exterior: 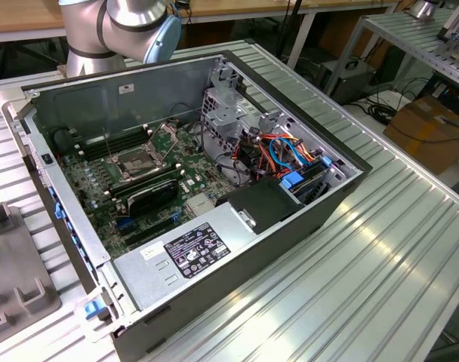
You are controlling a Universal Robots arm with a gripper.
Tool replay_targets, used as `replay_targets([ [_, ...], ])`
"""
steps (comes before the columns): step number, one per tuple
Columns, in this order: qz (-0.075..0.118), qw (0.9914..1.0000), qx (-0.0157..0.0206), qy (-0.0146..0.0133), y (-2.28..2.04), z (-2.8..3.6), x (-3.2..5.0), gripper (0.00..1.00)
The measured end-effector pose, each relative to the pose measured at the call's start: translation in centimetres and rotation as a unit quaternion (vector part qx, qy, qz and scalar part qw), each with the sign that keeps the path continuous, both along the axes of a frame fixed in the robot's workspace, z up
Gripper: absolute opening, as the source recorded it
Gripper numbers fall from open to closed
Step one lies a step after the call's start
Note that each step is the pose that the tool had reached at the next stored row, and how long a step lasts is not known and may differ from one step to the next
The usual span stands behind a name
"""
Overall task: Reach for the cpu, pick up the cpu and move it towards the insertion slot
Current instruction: 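Pick up the cpu and move it towards the insertion slot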
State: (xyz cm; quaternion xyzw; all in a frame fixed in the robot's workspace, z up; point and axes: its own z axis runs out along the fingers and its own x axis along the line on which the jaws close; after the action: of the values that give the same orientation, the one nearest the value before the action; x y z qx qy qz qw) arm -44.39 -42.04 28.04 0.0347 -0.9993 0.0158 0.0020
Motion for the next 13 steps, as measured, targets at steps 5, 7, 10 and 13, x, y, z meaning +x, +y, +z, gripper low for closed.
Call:
replay_targets([
  [5, 0.0, 1.0, 0.0, 0.0, 0.0, 0.94, 0.0, 0.55],
  [7, 0.0, 1.0, 0.0, 0.0, 0.0, 1.3, 0.0, 0.55],
  [10, 0.0, 1.0, 0.0, 0.0, 0.0, 1.72, 0.0, 0.55],
  [13, 0.0, 1.0, 0.0, 0.0, 0.0, 1.97, 0.0, 0.55],
])
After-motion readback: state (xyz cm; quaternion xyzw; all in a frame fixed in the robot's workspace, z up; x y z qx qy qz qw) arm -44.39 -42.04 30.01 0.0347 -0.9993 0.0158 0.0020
